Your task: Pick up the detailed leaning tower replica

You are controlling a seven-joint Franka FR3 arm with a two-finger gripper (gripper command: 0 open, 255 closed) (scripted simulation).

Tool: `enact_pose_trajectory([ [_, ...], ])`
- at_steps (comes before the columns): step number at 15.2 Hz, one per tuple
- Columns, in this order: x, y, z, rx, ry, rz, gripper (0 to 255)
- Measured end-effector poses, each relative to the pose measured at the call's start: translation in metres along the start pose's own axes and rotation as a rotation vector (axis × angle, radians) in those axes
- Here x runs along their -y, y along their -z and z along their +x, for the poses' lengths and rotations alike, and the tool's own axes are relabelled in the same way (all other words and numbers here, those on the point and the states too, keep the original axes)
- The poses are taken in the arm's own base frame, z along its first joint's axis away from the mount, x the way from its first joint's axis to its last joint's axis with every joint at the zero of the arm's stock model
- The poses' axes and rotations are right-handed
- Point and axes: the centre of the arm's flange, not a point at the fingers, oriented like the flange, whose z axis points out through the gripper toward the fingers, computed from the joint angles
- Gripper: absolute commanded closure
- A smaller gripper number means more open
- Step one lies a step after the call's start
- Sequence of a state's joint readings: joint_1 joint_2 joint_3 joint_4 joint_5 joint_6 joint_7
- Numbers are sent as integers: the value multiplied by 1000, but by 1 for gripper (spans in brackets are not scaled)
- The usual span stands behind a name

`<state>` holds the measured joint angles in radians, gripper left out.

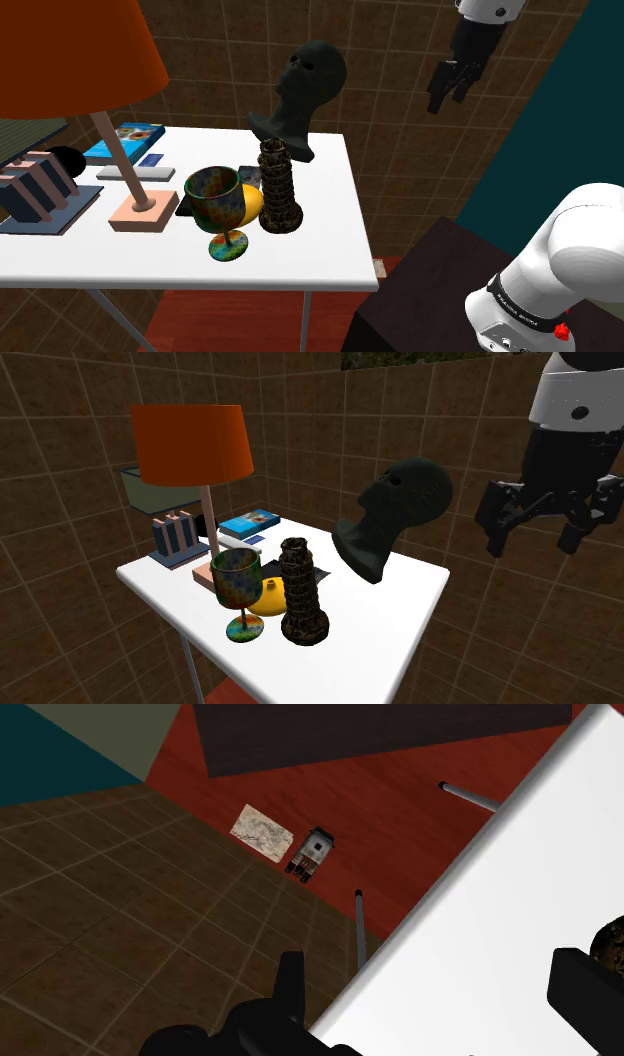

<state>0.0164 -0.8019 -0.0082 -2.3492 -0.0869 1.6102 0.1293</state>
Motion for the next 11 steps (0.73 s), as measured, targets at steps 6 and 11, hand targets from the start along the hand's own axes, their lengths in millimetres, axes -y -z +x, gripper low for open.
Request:
enact_pose_trajectory([
  [6, 45, -7, 25, -1, 21, 4, 0],
  [11, 105, -16, 50, -2, 46, 10, 0],
])
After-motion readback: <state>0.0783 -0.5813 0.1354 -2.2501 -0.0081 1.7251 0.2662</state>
